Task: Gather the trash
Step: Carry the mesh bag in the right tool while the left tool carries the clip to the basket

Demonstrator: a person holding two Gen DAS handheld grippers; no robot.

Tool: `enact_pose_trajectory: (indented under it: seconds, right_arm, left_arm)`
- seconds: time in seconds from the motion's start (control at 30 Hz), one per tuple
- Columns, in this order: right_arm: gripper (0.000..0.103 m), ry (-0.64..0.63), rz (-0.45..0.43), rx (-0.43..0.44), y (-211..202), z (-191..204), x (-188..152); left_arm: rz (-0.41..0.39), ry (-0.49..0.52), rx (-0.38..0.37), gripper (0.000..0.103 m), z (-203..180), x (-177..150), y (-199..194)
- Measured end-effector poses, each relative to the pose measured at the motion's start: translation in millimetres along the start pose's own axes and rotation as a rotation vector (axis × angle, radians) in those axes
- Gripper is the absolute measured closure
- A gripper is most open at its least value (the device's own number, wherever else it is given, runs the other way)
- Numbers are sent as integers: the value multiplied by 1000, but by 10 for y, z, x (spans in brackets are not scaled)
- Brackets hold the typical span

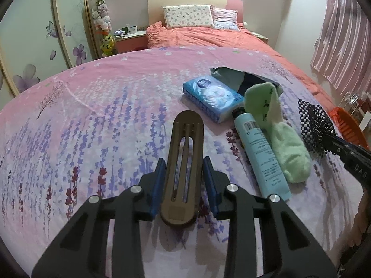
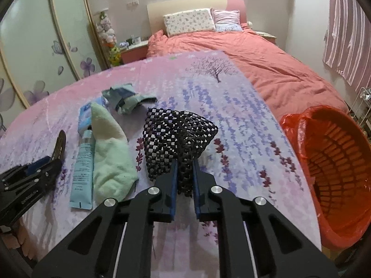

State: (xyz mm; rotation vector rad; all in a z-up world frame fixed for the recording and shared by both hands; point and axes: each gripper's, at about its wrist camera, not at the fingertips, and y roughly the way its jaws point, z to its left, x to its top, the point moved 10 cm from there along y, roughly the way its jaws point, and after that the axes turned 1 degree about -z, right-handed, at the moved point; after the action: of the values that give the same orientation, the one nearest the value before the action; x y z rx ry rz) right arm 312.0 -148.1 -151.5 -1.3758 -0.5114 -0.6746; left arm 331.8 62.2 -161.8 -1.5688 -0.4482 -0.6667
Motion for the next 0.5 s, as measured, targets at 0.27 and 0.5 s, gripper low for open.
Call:
enact_pose_trajectory:
  seconds: [0.27, 0.5]
  right_arm:
    - [92, 36, -68, -1, -263, -138, 133]
    - [92, 58, -122, -1, -513, -266, 222]
  left_arm:
    - [-42, -5, -18, 70, -43, 80, -243]
    - [-87, 23, -52, 70, -278, 232, -523]
